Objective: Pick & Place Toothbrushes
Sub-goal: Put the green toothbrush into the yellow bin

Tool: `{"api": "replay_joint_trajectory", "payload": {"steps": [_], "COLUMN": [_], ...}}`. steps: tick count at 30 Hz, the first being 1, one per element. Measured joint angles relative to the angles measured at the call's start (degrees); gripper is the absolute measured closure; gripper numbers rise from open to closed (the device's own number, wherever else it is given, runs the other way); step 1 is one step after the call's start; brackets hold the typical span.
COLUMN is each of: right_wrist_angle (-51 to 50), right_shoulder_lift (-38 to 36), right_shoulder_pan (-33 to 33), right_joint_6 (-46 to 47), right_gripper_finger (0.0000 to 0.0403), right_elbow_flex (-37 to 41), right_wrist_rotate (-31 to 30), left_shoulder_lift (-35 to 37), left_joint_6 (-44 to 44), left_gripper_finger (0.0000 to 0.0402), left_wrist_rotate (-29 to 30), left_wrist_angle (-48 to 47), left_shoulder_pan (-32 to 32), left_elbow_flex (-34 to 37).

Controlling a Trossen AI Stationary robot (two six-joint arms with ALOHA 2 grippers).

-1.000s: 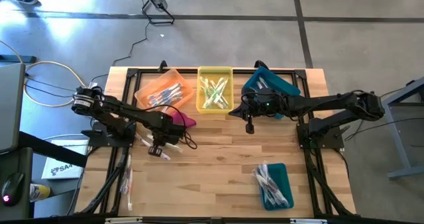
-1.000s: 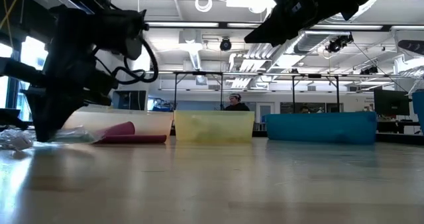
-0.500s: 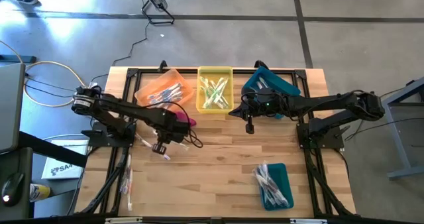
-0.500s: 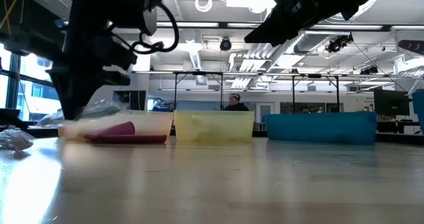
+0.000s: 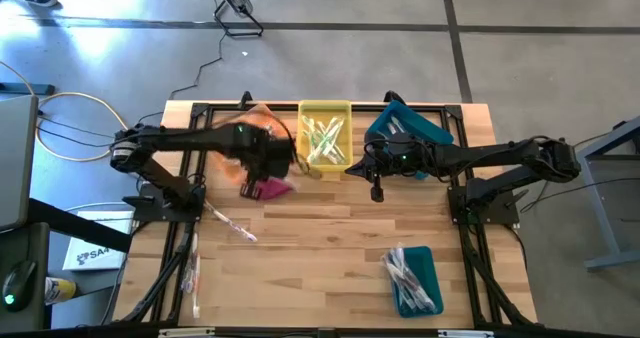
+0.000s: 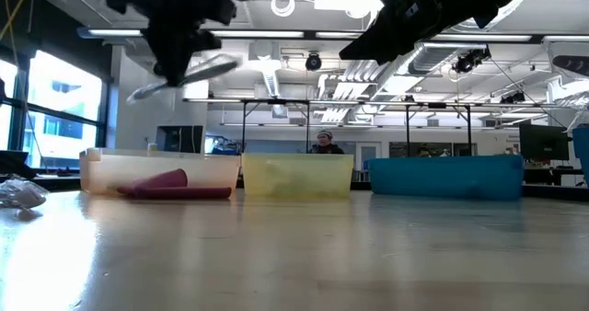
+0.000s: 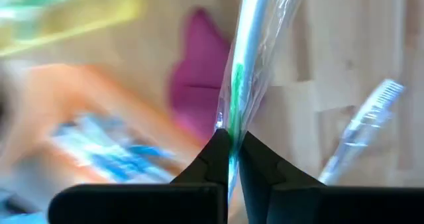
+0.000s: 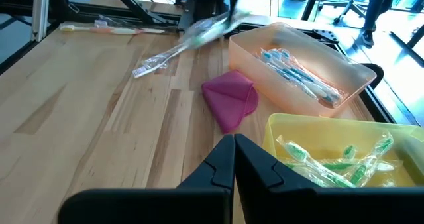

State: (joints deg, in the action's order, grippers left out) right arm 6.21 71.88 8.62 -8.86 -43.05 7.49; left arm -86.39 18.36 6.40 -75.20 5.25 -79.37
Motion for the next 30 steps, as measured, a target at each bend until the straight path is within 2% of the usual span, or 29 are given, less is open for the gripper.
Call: {"api": "replay_joint_trajectory", "payload": {"steps": [6,12,15,20,27,30], "right_wrist_angle": [-0.01,-0.01,-0.01,0.01,0.01,0.00], "right_shoulder_lift": [0.00,0.00,0.00,0.00,0.00,-0.01], "right_shoulder_pan": [0.00,0.00,0.00,0.00,0.00,0.00], "right_joint_6": [0.00,0.00,-0.01,-0.02,-0.37,-0.39], "right_gripper_finger": [0.0400,0.0401,0.0401,0.0401,0.0401,0.0401], "right_elbow_flex": [0.00,0.00,0.00,0.00,0.00,0.02], "right_wrist_rotate": [0.08,0.10,0.10,0.08,-0.05,-0.05], "left_shoulder_lift": [0.09,0.09,-0.09,-1.86,-8.35,-12.32], "left_joint_6": [2.80,2.39,2.29,-3.17,-4.24,-4.61], "left_gripper_finger": [0.0392,0.0392,0.0392,0.0388,0.0386,0.0386], "left_wrist_rotate": [1.52,-0.61,-5.85,-20.70,-28.78,-31.69], "left_wrist_angle": [-1.11,3.79,9.11,22.31,39.25,43.00], "left_shoulder_pan": [8.53,20.21,26.59,34.16,34.86,33.96], "left_elbow_flex": [-8.68,-9.99,-9.99,-9.97,-9.99,-9.97]}}
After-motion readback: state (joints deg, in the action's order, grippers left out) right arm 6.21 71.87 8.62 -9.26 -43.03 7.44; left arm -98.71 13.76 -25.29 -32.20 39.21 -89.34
